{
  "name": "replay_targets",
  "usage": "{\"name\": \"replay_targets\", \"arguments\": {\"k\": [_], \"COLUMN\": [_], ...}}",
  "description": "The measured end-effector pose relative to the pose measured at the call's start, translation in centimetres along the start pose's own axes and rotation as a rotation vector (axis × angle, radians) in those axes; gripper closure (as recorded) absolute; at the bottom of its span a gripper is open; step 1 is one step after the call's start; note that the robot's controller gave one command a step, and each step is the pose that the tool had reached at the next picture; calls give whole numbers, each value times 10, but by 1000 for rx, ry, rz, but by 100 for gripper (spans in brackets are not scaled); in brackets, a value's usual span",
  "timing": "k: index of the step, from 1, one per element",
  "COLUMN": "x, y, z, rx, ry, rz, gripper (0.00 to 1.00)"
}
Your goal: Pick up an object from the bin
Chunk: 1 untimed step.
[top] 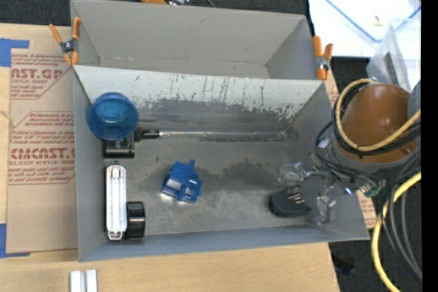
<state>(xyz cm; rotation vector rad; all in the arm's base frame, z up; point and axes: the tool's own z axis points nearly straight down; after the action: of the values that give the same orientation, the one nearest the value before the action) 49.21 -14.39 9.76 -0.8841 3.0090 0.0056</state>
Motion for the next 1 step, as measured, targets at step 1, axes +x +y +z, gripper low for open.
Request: {"name": "replay_targets", "arguments": {"k": [1], "x": [4], "y": [8], "z": [27], "rx": [1], "ry": [-8], "rz": [-189], "gripper": [0]}}
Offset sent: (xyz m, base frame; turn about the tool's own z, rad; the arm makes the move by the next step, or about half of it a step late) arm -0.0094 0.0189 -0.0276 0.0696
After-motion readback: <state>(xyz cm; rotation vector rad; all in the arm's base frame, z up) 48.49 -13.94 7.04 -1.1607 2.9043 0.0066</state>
